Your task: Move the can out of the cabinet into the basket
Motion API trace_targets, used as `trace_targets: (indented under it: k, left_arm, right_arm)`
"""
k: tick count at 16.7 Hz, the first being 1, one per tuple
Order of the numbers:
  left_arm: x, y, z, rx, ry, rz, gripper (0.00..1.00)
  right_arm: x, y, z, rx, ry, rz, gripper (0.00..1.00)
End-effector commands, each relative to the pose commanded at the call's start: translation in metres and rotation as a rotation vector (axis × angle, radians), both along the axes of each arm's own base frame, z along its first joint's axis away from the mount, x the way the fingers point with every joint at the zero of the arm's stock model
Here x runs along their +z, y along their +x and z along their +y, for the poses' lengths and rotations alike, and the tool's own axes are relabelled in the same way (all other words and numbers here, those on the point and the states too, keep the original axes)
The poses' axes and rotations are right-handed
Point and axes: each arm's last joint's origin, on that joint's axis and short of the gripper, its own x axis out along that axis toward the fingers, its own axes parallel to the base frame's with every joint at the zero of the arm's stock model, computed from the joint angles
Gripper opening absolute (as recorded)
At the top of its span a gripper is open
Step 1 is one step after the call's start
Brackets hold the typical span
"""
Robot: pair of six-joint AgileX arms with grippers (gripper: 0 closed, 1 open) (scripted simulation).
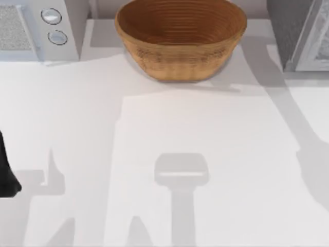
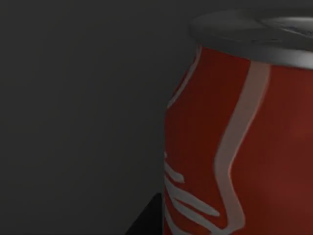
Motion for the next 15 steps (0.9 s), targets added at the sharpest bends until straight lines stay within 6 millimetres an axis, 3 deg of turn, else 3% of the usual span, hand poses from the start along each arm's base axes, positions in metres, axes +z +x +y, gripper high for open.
trace_targets:
  k: [10, 12, 15]
  left_arm:
    - [0.000, 0.000, 0.000, 0.000, 0.000, 0.000, 1.00]
    - [0.000, 0.000, 0.000, 0.000, 0.000, 0.000, 1.00]
    - [0.000, 0.000, 0.000, 0.000, 0.000, 0.000, 1.00]
  right_arm:
    - [0.001, -0.002, 0.001, 0.002, 0.001, 0.000, 0.00]
    - [0.008, -0.017, 0.005, 0.001, -0.003, 0.000, 0.00]
    - [0.029, -0.067, 0.012, -0.001, -0.006, 0.001, 0.00]
